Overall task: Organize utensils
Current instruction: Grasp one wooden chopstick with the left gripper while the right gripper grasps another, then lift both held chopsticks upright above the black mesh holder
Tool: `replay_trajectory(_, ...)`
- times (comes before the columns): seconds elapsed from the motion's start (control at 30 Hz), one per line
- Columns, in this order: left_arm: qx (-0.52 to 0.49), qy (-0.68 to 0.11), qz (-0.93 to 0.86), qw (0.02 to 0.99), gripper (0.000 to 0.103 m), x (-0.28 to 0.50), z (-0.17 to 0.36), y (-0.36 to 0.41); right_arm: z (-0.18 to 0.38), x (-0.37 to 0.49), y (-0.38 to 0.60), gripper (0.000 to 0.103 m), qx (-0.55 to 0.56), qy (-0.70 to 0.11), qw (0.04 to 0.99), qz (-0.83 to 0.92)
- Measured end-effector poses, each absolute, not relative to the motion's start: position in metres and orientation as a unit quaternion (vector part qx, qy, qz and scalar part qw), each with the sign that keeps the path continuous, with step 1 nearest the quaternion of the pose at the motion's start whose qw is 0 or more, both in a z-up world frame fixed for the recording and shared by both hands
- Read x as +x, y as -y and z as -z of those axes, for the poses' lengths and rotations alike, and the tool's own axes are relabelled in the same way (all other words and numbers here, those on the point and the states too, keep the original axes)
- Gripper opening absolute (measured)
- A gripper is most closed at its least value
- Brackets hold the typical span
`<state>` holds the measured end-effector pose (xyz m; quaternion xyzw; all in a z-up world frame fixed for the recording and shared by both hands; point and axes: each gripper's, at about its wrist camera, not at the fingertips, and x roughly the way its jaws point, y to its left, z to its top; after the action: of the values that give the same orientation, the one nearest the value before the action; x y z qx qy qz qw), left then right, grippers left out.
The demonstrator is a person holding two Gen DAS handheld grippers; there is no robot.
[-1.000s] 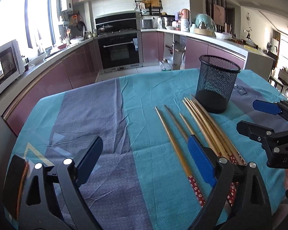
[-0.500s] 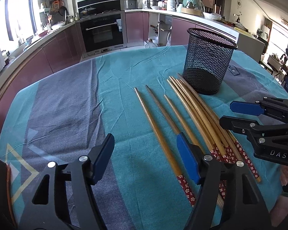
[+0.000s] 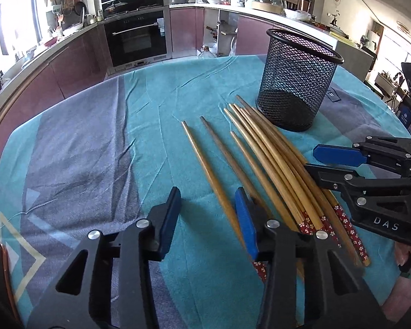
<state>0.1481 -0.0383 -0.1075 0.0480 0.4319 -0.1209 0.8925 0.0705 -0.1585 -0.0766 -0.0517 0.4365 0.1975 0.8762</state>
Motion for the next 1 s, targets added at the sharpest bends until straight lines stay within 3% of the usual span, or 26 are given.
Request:
replay_trajectory(0.13,0.049,-0.433,0.121,0.892,0.031,0.152,0.104,0.038,0.077,0.079,0.153,0.025,-0.065,-0.434,0.877,-0.193)
replay_trajectory(0.27,0.039,-0.435,0.118,0.892,0.016,0.154,0.101,0.036,0.077,0.085,0.155,0.008,-0.051,-0.436,0.876,-0.2)
replay_trajectory(0.47,0.026,-0.429,0.108,0.896,0.008,0.152,0.098,0.035,0.076,0.084,0.163,0.005,-0.029,-0.437,0.875,-0.205)
replay_trajectory(1.0,0.007,-0.385,0.122,0.915,0.008,0.13,0.058,0.025,0.029,0.059,0.184,0.005,0.005,-0.375,0.891,-0.257)
